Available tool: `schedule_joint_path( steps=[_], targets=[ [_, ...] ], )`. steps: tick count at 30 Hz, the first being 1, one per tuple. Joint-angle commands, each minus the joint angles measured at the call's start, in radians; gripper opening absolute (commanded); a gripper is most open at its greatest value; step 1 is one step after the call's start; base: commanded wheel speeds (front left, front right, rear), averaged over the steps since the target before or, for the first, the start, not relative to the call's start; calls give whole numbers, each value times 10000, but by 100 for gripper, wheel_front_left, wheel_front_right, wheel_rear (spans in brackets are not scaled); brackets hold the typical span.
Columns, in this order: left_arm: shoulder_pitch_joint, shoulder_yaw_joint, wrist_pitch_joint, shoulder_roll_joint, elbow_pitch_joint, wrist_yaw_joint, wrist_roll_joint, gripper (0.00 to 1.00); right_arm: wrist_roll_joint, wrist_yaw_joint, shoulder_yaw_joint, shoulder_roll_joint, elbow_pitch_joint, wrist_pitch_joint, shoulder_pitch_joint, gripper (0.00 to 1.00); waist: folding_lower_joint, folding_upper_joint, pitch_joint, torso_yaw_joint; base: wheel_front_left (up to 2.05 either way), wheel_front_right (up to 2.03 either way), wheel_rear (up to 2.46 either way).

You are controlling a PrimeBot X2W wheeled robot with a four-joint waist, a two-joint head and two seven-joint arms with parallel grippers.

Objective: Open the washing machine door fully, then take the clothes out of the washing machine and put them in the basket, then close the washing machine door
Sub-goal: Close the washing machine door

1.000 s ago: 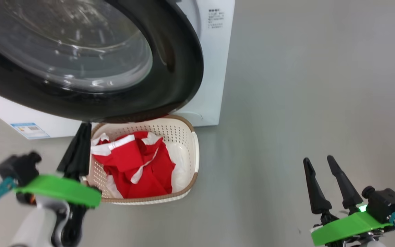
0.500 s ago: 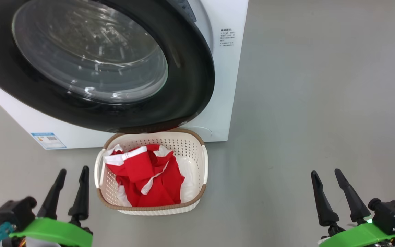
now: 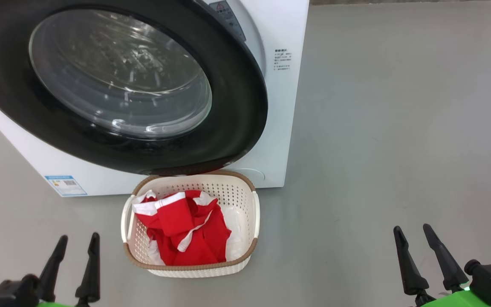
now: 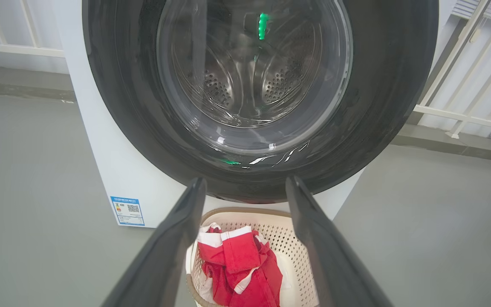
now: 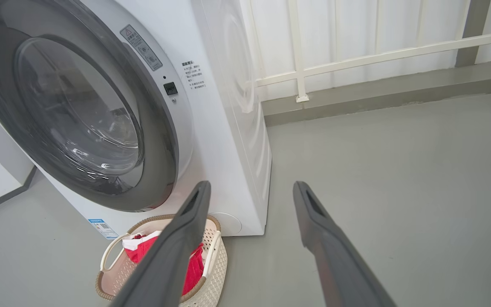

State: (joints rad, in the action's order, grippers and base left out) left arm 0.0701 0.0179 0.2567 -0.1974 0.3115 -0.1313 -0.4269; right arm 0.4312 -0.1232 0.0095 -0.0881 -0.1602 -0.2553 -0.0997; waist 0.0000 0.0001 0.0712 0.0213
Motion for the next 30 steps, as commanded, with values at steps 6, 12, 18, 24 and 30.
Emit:
schedule_joint_path(
  steps=[6,12,18,24,30],
  targets=[
    [-452,903,51,161,-418,6,886,100,52,-75,34,-146,381,-65,-164,100,0,-1,-107,22,0,0,0],
    [-499,1056,51,324,-510,6,989,100,32,-75,-21,-72,415,-65,-175,100,0,-1,-43,76,0,0,0],
    [-443,1070,51,364,-538,6,1058,100,16,-75,-17,-59,417,-65,-98,100,0,-1,-10,117,0,0,0],
    [-432,1072,51,518,-606,6,1148,100,41,-75,177,-44,410,-65,91,53,0,-1,13,175,0,0,0],
    [-356,931,51,779,-716,6,1159,100,122,-75,665,21,342,-65,956,0,0,-1,213,359,0,0,0]
  ],
)
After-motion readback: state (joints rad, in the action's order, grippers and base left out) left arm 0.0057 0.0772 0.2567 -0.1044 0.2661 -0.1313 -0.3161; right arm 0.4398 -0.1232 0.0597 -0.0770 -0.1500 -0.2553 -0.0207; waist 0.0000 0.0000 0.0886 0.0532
